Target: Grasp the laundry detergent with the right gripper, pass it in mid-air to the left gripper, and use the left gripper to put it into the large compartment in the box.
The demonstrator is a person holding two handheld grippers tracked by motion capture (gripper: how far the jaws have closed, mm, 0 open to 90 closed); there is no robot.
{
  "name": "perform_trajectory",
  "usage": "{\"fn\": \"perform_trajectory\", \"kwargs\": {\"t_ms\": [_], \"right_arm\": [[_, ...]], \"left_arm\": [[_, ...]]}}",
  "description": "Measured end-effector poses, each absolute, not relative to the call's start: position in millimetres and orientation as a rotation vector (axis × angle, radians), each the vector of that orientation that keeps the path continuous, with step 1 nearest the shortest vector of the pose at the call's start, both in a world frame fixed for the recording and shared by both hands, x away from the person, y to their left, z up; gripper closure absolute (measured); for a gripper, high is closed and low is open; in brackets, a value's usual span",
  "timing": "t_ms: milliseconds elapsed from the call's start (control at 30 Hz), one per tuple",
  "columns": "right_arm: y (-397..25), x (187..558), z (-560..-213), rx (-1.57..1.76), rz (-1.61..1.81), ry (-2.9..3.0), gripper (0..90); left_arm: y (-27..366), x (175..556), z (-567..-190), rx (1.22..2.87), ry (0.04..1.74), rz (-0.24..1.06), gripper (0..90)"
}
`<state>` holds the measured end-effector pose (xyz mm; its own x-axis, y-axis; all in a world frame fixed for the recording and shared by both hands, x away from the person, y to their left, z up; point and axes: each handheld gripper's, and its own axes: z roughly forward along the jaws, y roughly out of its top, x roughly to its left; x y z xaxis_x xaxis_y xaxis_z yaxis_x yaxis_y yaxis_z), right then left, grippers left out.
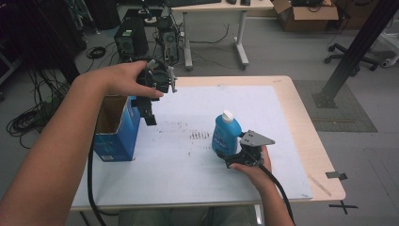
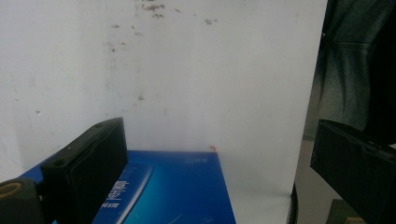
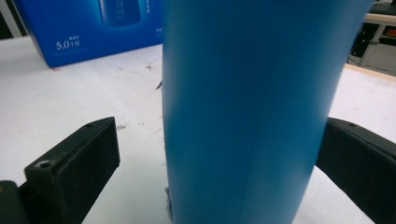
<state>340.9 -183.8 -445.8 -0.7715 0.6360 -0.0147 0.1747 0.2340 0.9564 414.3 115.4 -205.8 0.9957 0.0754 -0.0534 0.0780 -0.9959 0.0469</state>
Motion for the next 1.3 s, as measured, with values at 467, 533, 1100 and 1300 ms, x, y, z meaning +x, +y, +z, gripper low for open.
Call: {"fn": "perform_trajectory", "kwargs": {"t_ms": [467, 533, 1100, 1300], "right_arm": [[-178.3, 341.6, -448.6, 0.774, 1.555, 2.034, 0.0], [-177.5, 341.9, -449.4, 0.776, 1.557, 2.027, 0.1], [-173.3, 342.1, -453.4, 0.784, 1.555, 1.996, 4.0], [-174.5, 341.9, -453.2, 0.778, 1.562, 1.99, 6.4]], "left_arm": [[116.5, 414.5, -207.0, 3.082, 0.113, -0.068, 4.3], [116.9, 414.5, -207.2, 3.082, 0.116, -0.069, 4.3], [117.7, 414.4, -207.5, 3.082, 0.115, -0.051, 4.3], [117.1, 413.8, -207.9, 3.082, 0.114, -0.052, 4.3]]}}
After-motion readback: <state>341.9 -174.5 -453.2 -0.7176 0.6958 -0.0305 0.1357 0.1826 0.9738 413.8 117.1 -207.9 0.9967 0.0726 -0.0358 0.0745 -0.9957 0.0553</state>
